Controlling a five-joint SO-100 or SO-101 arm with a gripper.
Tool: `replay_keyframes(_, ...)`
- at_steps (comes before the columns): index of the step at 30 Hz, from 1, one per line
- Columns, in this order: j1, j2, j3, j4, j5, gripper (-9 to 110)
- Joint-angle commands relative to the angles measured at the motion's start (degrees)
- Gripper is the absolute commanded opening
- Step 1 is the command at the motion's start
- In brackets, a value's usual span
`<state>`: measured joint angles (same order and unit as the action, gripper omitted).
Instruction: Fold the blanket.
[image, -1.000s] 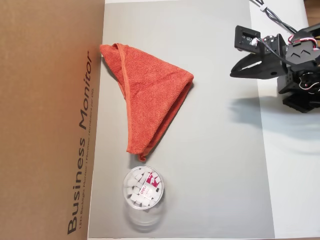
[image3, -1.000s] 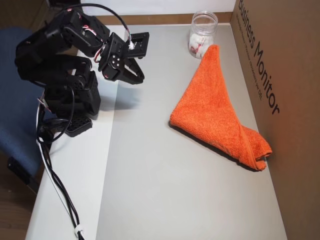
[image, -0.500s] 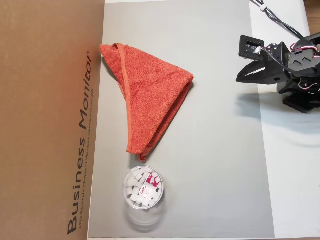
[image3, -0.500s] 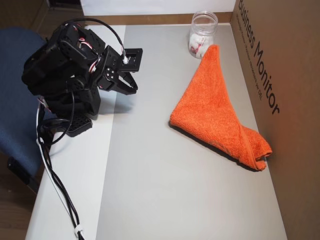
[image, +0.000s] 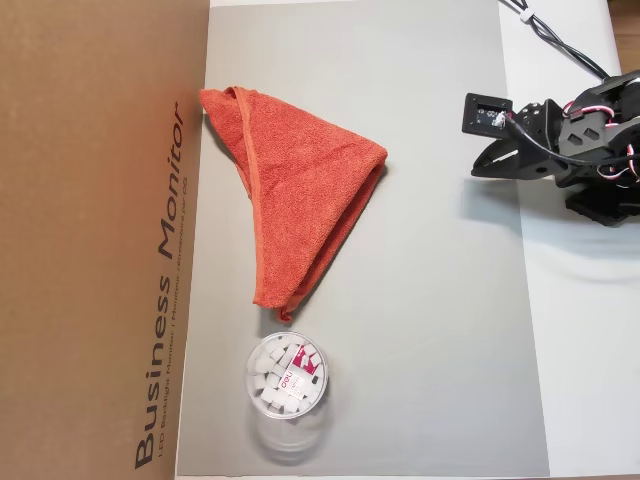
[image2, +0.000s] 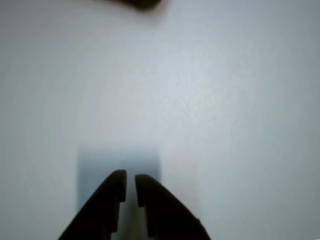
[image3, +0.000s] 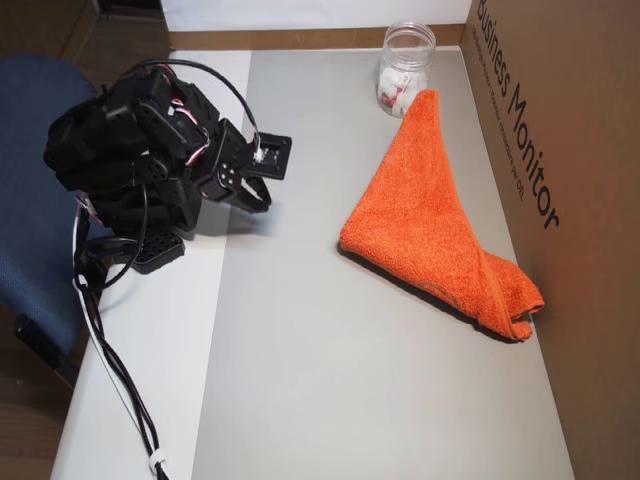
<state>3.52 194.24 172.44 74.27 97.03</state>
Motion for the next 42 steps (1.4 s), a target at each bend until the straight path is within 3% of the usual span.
replay_keyframes(1, 0.26, 0.35, 1.14, -0.79, 0.18, 0)
replay_keyframes(42, 0.18, 0.26, 7.03, 0.09, -0.44, 0)
